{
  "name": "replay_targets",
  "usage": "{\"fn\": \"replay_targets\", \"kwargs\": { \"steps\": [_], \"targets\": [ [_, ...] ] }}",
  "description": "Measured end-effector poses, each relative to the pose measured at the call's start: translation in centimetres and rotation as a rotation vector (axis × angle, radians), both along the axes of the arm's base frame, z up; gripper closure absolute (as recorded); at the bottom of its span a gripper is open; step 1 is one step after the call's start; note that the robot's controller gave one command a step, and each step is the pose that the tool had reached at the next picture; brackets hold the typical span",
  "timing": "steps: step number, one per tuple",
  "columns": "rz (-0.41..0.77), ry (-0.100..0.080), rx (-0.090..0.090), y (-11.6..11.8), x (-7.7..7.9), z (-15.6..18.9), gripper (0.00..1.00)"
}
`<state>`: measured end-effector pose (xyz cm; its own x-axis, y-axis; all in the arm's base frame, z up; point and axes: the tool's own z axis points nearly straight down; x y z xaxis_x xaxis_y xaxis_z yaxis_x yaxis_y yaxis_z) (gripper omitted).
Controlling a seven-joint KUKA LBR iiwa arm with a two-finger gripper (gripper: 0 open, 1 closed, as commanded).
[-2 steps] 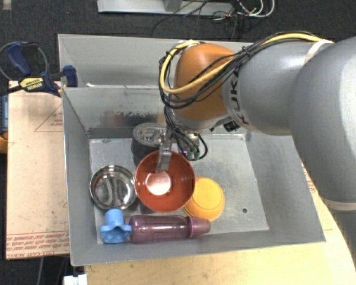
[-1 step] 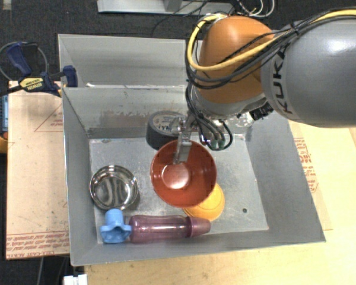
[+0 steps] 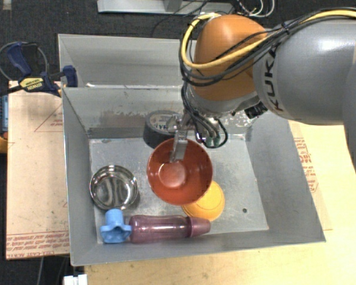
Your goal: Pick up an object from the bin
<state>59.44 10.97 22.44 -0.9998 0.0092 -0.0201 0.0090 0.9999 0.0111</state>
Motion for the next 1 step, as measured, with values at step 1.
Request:
{"fn": "replay_targets", "kwargs": {
  "steps": [1],
  "targets": [
    [0.049,-0.002,-0.002,0.64,-0.74,-1.09,1.00]
  ]
}}
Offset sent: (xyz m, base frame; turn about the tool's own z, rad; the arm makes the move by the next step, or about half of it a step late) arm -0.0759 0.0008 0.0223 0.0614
